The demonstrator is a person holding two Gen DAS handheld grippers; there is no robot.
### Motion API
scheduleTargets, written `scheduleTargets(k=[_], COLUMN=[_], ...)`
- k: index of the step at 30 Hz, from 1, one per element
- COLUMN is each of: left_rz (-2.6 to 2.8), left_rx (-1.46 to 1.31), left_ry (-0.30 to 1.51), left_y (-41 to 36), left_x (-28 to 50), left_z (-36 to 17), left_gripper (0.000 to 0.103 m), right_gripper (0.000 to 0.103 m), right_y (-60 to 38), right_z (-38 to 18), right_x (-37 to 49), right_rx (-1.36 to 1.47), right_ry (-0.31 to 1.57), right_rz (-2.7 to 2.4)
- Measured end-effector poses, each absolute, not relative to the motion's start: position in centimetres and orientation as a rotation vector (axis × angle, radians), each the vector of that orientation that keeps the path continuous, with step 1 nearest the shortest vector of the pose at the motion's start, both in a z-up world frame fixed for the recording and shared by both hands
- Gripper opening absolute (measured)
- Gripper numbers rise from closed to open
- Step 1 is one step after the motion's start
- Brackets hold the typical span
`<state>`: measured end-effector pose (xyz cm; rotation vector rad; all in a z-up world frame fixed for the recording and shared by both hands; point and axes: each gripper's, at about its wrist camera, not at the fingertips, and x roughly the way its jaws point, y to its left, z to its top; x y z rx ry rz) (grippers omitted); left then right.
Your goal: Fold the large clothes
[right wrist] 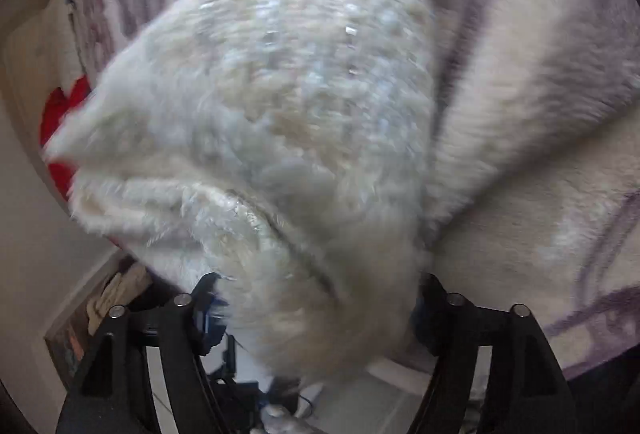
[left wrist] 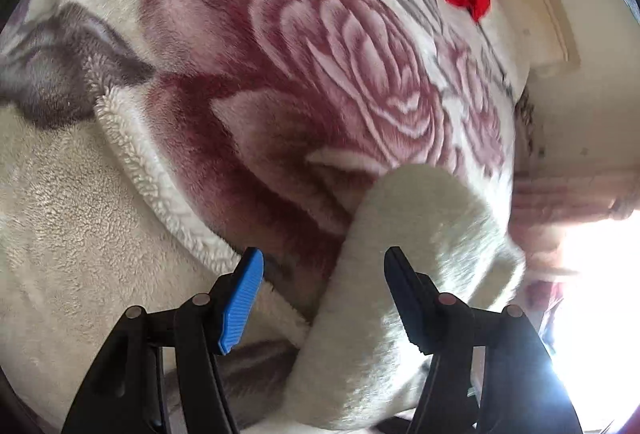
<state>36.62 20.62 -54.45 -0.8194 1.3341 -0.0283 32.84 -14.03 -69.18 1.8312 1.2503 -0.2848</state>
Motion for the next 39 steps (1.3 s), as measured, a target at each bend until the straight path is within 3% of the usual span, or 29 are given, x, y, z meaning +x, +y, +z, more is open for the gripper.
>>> scheduleTargets(k=[6,12,15,18,19,20,21,26,30,33,35,36,37,38,39], left_rz=[-0.124,-0.137,-0.13,-0.13,-0.132,-0.129,-0.124,-0.137,-0.126,-0.115,-0.111,-0.106,-0.111,-0.118,-0.119], left_rx=[-0.7,-0.586,-0.535,-0.511,-0.525,-0.538,-0.545,-0.659,-0.708,-0.707,-0.7,-0.693,-0.694,-0.689,-0.677], left_ry=[1.332,1.317,1.319,1.331,1.329,1.326,1.321,1.287,1.316,1.325,1.332,1.332,1.328,1.329,1.332], left_y=[15.7,12.2,11.1,10.3,10.1,10.1,10.1,10.4,10.2,10.6,11.0,11.3,11.5,11.6,11.7], left_x=[36.4,36.2,35.9,35.6,35.3,35.1,34.9,34.1,33.7,33.3,33.1,33.1,33.2,33.4,33.5], left_z=[-53.6,-53.5,-53.8,-54.5,-54.6,-54.7,-54.6,-54.6,-55.9,-55.7,-55.4,-55.3,-55.2,-55.1,-55.2], left_gripper=[0.061,0.061,0.061,0.061,0.061,0.061,0.061,0.061,0.061,0.061,0.061,0.061,0.061,0.061,0.061], right_gripper=[0.078,0.078,0.077,0.078,0.071,0.031,0.018,0.016,0.017,0.027,0.063,0.073,0.093,0.103,0.103], right_y=[-19.6,-21.3,-18.3,-14.7,-14.3,-13.7,-13.3,-14.8,-15.7,-16.0,-16.9,-17.5,-18.1,-18.9,-19.1], right_z=[-61.1,-53.4,-53.0,-56.3,-57.2,-57.7,-57.4,-53.5,-59.3,-59.5,-58.1,-57.1,-56.5,-55.7,-55.5], right_x=[36.7,46.7,54.7,60.2,61.2,61.6,61.6,61.0,62.1,62.9,62.6,62.2,61.6,60.7,59.9], right_rx=[1.361,1.044,0.814,0.621,0.6,0.588,0.541,0.451,0.453,0.55,0.592,0.603,0.598,0.576,0.546], right_ry=[1.391,1.337,1.343,1.469,1.51,1.516,1.516,1.408,1.517,1.543,1.538,1.523,1.507,1.493,1.491], right_rz=[-0.177,0.081,0.208,0.237,0.249,0.288,0.302,0.245,0.178,0.238,0.286,0.308,0.315,0.312,0.3])
